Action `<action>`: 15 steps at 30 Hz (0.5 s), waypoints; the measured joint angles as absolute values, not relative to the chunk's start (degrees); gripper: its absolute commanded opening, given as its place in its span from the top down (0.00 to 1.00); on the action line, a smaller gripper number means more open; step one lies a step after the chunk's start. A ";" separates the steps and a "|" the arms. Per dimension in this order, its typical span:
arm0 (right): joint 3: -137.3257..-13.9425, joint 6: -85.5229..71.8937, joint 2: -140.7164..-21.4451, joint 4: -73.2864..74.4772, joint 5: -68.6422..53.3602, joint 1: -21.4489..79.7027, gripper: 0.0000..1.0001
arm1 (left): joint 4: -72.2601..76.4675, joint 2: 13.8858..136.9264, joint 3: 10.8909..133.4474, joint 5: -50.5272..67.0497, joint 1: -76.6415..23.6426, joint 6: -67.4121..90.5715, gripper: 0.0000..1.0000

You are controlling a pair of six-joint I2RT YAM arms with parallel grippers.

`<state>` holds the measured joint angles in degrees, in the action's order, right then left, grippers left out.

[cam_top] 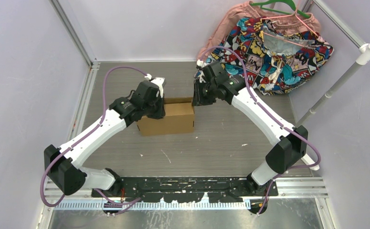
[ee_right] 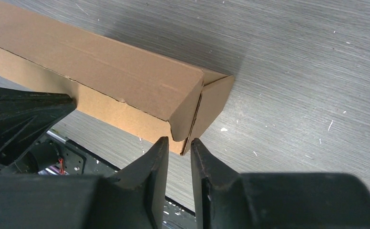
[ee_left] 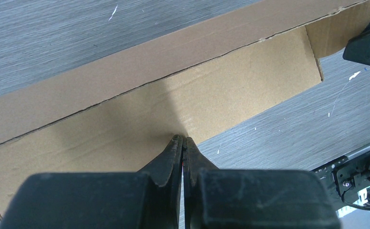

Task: Fold the paper box
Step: Close the paper box at the center of the board.

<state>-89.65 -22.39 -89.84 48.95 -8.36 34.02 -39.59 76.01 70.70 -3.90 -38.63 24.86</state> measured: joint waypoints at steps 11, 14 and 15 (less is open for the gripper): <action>-89.65 -22.44 -89.17 49.39 -6.76 34.02 0.48 | -39.59 76.01 70.70 -3.90 -38.63 24.84 0.97; -89.65 -22.41 -88.42 49.54 -5.76 34.04 0.47 | -39.59 76.01 70.70 -3.90 -38.63 24.84 0.97; -89.65 -22.41 -88.12 49.63 -5.41 34.04 0.47 | -39.59 76.01 70.70 -3.90 -38.63 24.84 0.96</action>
